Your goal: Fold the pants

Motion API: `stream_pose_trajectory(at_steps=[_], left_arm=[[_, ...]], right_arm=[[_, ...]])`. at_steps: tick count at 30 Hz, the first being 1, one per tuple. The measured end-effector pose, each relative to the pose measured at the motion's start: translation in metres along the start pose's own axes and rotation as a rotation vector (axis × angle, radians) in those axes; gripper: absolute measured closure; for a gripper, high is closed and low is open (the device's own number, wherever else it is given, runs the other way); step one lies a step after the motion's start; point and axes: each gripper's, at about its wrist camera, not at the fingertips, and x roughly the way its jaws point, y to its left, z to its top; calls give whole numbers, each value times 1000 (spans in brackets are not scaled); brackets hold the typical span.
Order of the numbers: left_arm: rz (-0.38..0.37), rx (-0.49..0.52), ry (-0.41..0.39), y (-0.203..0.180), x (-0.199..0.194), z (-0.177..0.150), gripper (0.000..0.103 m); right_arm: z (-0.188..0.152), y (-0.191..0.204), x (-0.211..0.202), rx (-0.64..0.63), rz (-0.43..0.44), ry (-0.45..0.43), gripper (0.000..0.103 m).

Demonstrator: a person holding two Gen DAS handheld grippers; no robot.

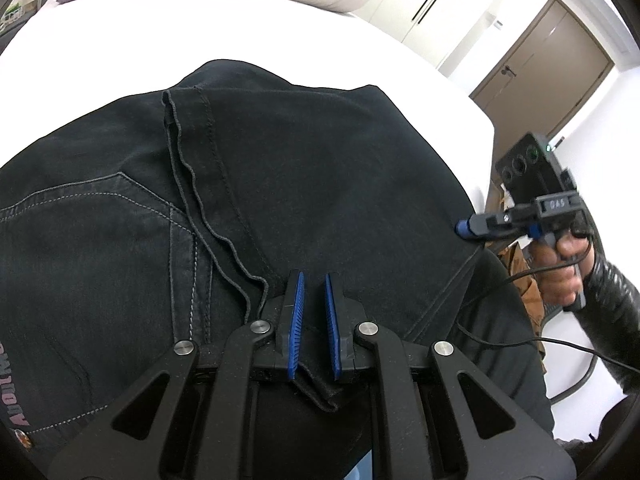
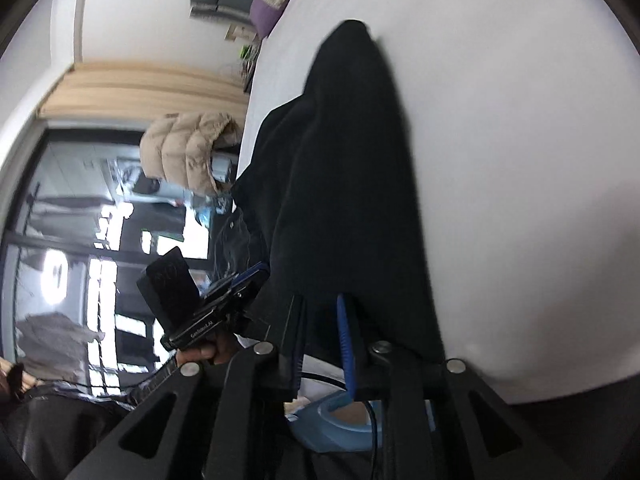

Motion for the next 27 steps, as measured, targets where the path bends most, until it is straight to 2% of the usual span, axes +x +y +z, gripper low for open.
stream_pose_trajectory(at_steps=[2, 4, 6, 8, 9, 13, 17, 19, 20, 21, 23, 27], left_arm=[[3, -13, -4, 0, -2, -2, 92], [9, -19, -4, 0, -4, -2, 92], [14, -29, -5, -1, -8, -3, 92], [19, -37, -5, -1, -12, -3, 92], [26, -40, -5, -2, -16, -4, 92], [84, -40, -19, -6, -35, -5, 92], [158, -102, -81, 5, -74, -10, 90], [196, -149, -120, 16, -96, -16, 70], [228, -174, -133, 22, -108, -22, 34], [263, -199, -147, 26, -118, -28, 11], [322, -256, -178, 36, -141, -41, 10], [373, -394, -242, 61, -186, -72, 10]], right_arm=[[-3, -7, -2, 27, -6, -25, 103], [-4, -6, -4, 43, -32, -37, 103], [-5, 10, -7, 6, -92, -58, 90], [-4, 28, -10, -16, -86, -89, 48], [-3, 38, -11, -25, -83, -114, 42], [7, 74, -2, -84, -59, -151, 42], [26, 110, 38, -153, -16, -89, 42], [34, 123, 59, -182, 3, -48, 42], [37, 130, 73, -194, 8, -26, 42], [41, 135, 87, -202, 11, -3, 42], [46, 141, 112, -211, 20, 36, 42], [51, 139, 147, -190, 30, 90, 42]])
